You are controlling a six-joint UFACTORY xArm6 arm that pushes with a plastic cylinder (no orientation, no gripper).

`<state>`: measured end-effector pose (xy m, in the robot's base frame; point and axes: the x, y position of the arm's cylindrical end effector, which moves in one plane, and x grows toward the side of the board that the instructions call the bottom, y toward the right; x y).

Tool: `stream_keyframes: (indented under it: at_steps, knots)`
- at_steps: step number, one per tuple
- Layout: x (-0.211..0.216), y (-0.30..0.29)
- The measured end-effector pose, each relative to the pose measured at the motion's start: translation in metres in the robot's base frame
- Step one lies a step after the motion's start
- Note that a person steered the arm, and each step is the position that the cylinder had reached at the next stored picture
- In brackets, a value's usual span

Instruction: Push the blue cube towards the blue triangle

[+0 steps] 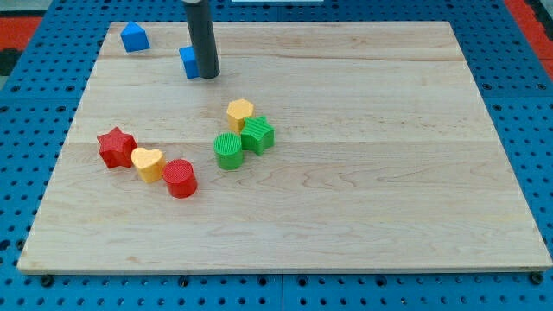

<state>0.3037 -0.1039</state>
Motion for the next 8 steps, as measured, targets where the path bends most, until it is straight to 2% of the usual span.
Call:
stream_keyframes:
  at_steps: [1, 2, 4, 5, 6, 8]
  knots:
    - [-0.028, 0.000]
    - [-0.038, -0.028]
    - [0.004, -0.046]
    - [-0.007, -0.087]
    - [-0.031, -0.088]
    - [-0.036, -0.088]
